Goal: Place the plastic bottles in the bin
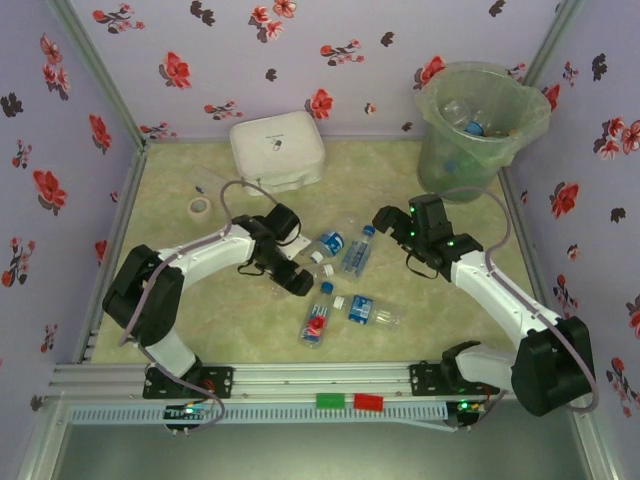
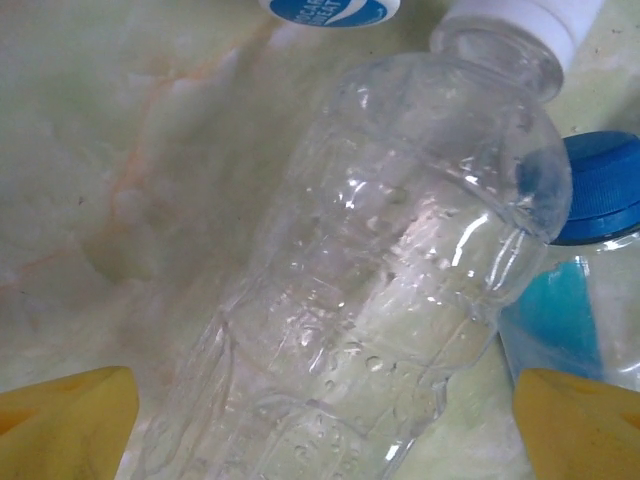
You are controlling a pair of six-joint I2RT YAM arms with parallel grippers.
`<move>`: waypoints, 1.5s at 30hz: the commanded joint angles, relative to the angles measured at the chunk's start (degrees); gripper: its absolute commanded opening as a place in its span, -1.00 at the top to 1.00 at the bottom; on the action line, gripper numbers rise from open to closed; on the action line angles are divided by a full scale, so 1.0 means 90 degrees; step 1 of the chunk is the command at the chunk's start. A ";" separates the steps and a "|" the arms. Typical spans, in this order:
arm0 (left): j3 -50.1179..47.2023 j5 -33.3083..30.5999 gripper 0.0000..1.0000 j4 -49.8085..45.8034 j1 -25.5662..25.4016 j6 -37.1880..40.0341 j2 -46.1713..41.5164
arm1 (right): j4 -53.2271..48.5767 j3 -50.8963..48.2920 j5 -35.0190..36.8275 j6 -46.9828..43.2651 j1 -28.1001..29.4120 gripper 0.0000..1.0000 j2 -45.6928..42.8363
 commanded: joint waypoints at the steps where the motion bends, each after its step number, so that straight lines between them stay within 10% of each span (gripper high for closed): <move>1: -0.0118 -0.0108 -0.91 -0.0186 -0.0091 0.0171 0.0023 | 0.0256 0.0178 -0.0139 0.0137 0.0052 -0.99 0.0176; 18: -0.0295 -0.0657 -0.58 -0.0117 -0.0204 0.0445 0.0384 | 0.0513 0.0320 -0.0258 0.0155 0.0176 -0.99 0.0773; 31: -0.0416 -0.0605 0.07 -0.0066 -0.0226 0.0352 0.0144 | 0.0818 0.0340 -0.0663 0.0250 0.0202 -0.99 0.1262; 45: 0.0120 -0.0220 0.12 0.0400 -0.0096 -0.0813 -0.0996 | 0.2906 0.0020 -0.2182 0.0727 0.0235 -0.99 0.1210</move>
